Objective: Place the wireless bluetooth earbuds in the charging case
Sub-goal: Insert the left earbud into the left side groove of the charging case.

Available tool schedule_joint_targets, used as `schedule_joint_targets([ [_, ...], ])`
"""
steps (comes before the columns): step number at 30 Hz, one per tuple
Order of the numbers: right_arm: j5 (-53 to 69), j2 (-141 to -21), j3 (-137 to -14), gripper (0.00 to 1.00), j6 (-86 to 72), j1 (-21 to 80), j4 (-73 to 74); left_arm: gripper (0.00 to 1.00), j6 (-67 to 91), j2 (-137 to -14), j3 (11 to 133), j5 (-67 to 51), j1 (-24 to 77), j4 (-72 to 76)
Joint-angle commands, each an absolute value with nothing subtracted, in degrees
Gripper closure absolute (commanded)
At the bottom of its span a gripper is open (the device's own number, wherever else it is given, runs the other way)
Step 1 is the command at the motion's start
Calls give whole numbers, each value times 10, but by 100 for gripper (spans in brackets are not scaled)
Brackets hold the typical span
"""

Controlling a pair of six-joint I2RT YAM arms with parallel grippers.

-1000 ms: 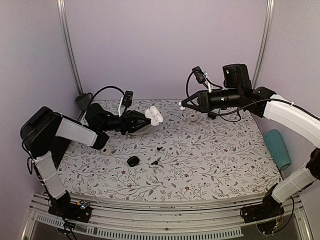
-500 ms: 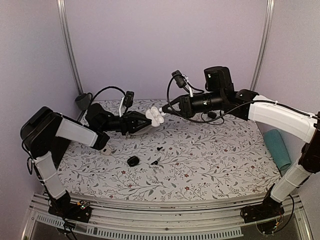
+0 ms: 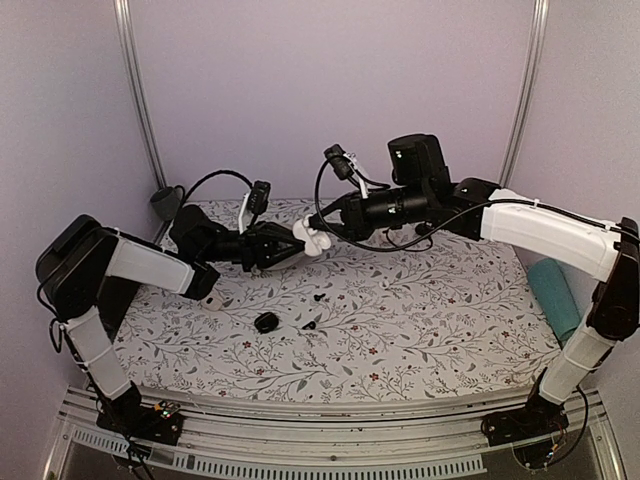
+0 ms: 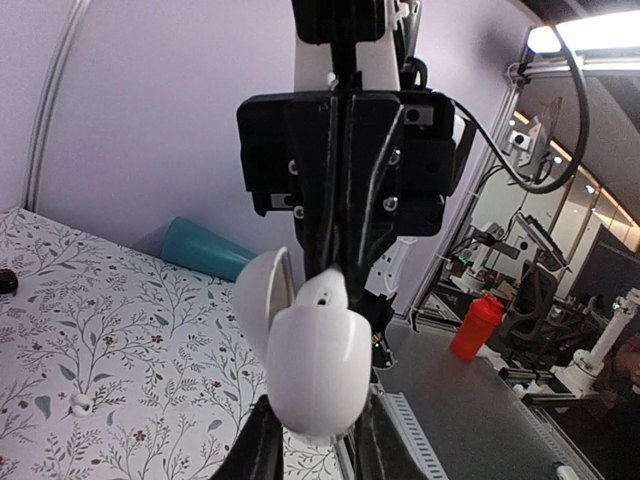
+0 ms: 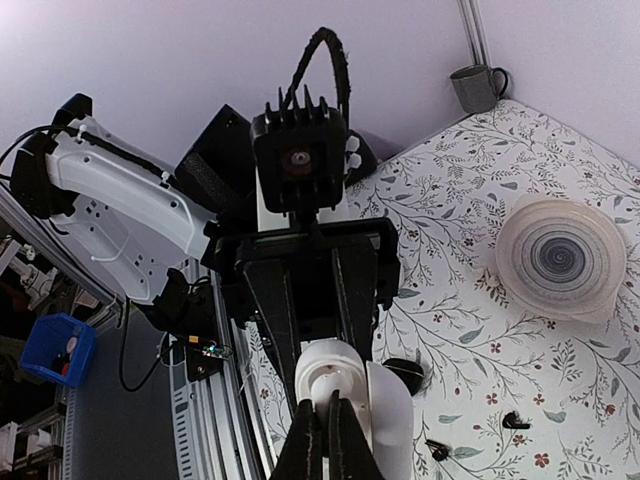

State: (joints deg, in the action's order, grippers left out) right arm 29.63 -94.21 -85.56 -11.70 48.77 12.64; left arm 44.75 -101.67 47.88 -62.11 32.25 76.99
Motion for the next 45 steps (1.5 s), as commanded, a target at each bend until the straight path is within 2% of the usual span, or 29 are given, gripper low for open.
schedule_joint_targets([
  [1,278,-953,-877,98,-100,496,137,100,446,-995,487,-631,331,763],
  [31,156,-1012,-946,97,-62,538,207,100,505,-971,481,-607,346,850],
  [35,143,-1013,-955,95,-61,539,217,100,499,-966,473,-592,346,852],
  [45,145,-1011,-986,82,-60,539,234,100,474,-965,452,-555,344,835],
])
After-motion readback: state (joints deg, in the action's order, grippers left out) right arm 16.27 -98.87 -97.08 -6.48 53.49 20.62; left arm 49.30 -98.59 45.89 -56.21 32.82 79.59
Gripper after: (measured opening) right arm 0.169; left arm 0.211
